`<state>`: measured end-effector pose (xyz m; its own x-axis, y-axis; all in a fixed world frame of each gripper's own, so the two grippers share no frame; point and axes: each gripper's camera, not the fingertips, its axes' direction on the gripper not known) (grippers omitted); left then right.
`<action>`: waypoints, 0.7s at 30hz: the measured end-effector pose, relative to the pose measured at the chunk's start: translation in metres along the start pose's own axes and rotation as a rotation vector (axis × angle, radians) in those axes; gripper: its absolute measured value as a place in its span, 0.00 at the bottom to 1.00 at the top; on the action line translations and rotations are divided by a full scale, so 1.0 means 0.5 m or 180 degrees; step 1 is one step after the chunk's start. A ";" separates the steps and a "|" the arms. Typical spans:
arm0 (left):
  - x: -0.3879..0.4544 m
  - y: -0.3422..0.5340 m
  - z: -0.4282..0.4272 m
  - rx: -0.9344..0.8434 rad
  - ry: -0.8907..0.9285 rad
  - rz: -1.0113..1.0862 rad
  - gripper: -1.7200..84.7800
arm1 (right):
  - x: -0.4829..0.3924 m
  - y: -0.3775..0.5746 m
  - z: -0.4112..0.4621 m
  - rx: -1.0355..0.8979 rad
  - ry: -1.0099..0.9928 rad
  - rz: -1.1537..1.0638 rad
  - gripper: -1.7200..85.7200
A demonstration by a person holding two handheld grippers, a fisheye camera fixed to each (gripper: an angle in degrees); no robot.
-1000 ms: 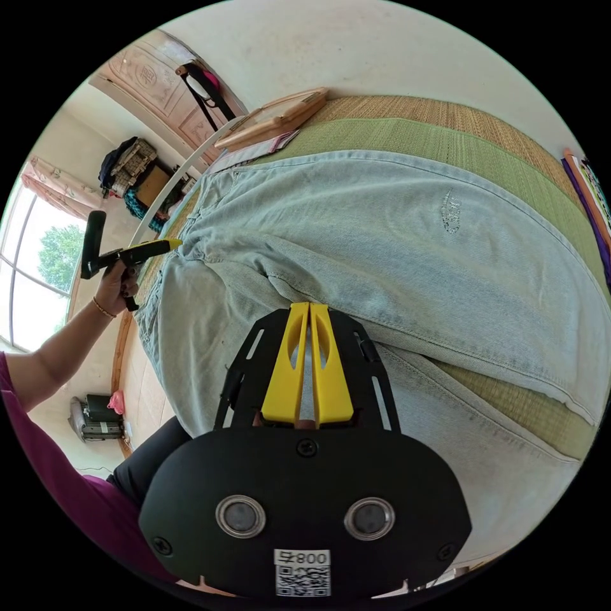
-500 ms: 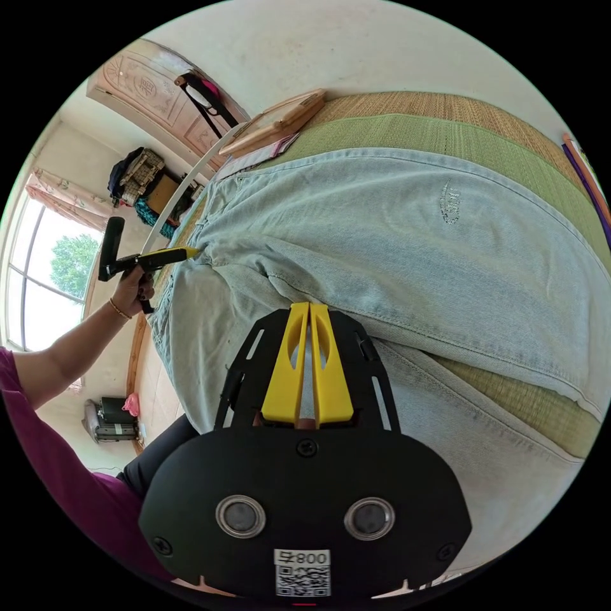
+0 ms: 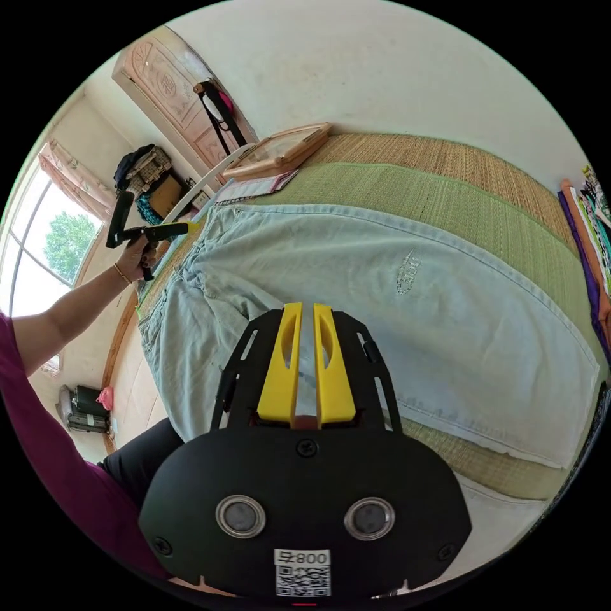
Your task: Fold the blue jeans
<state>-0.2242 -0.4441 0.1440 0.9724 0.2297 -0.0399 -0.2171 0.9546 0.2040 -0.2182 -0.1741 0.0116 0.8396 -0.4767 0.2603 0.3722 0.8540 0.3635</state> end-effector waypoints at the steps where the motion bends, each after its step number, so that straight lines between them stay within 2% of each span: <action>1: -0.002 -0.032 0.011 -0.0023 -0.0037 0.0006 0.06 | 0.001 -0.011 -0.002 0.0004 0.0022 -0.0026 0.07; 9: 0.004 -0.213 0.104 -0.0345 -0.0160 0.0110 0.11 | -0.008 -0.129 0.008 -0.0092 0.0166 -0.0363 0.09; 14: 0.045 -0.312 0.171 -0.0696 -0.0637 0.0479 0.13 | -0.028 -0.203 0.024 -0.0216 0.0293 -0.0633 0.10; 21: 0.084 -0.408 0.260 -0.1179 -0.0833 0.0758 0.16 | -0.059 -0.339 0.055 -0.0431 0.0498 -0.1025 0.12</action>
<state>-0.1281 -0.6539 0.2279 0.8708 0.4390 0.2214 -0.4047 0.8957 -0.1845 -0.3169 -0.3106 -0.0332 0.7176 -0.6964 0.0086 0.6668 0.6905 0.2802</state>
